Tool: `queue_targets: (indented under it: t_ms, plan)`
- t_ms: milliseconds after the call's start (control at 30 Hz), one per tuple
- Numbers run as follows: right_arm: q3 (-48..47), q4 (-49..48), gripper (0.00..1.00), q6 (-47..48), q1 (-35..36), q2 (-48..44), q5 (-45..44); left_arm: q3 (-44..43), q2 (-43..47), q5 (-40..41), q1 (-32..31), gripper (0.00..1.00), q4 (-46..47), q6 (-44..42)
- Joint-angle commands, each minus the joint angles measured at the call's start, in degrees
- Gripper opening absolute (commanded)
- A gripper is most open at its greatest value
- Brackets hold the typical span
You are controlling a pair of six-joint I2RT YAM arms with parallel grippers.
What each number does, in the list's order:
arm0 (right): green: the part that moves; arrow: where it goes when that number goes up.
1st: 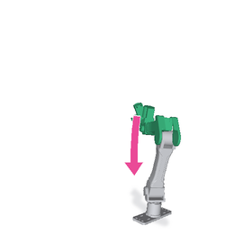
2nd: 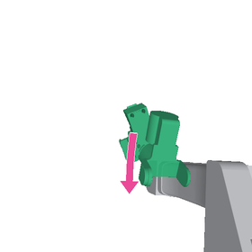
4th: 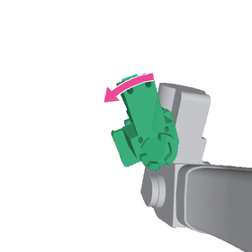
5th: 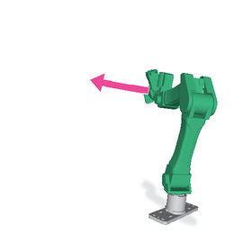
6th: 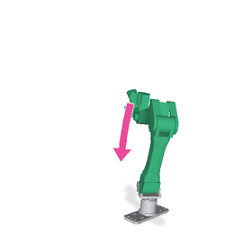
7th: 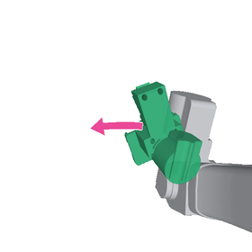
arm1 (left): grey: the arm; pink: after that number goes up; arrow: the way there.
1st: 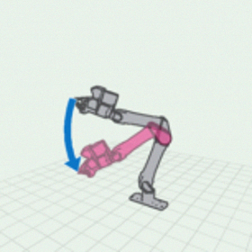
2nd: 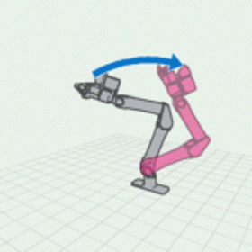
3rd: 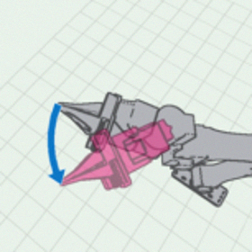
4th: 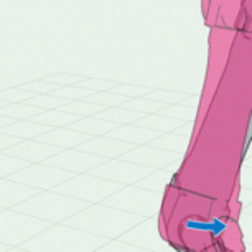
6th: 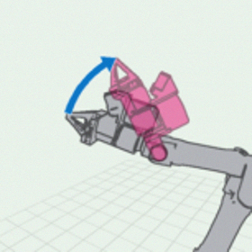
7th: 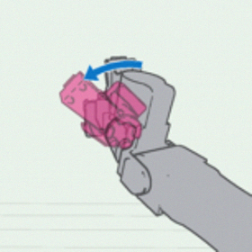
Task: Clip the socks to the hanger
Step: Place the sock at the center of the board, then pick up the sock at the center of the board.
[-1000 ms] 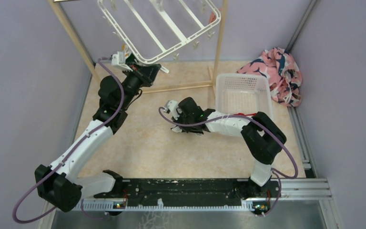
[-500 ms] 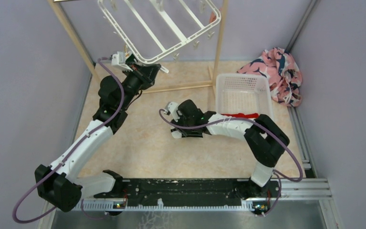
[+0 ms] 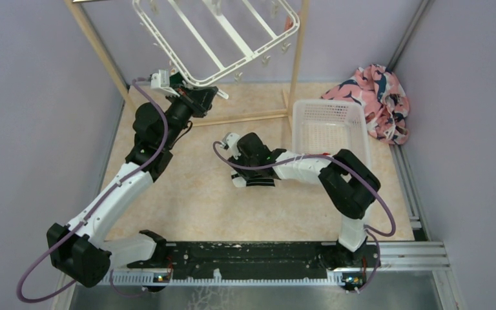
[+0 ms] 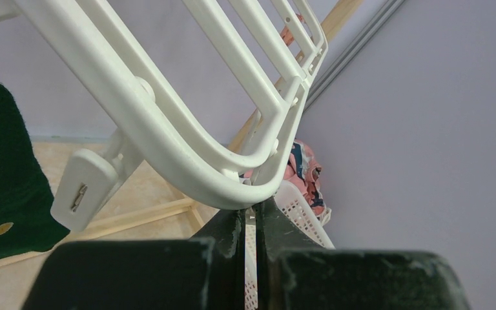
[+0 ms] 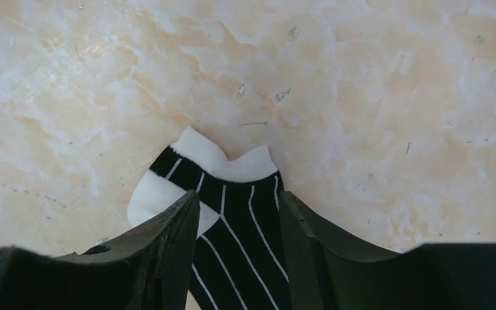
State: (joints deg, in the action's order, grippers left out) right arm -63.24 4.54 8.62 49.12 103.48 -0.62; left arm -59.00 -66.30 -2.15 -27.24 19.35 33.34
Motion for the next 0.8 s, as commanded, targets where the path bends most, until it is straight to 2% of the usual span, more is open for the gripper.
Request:
queue_targets:
  t_ms: [0, 233, 467, 567, 767]
  plan:
    - [-4.68, -3.58, 0.50, -1.31, -0.26, 2.04, -0.37, 0.82, 0.38, -1.02, -0.26, 0.00, -4.50, -1.35]
    - [-5.68, -3.30, 0.63, -1.67, -0.26, 4.42, 0.36, 1.04, 0.48, -0.88, -0.24, 0.00, -4.50, -1.35]
    - [-2.71, -4.04, 0.64, -2.03, -0.26, 4.50, 0.37, 1.06, 0.49, -0.77, -0.25, 0.00, -4.50, -1.36]
    - [-1.39, -4.04, 0.63, -2.27, -0.33, 4.71, 0.36, 1.00, 0.35, -1.08, -0.24, 0.00, -4.41, -1.22]
    - [-0.60, -4.03, 0.49, -2.73, -0.61, 5.14, 2.90, 1.08, 0.43, -1.18, -0.19, 0.00, -4.31, -1.09]
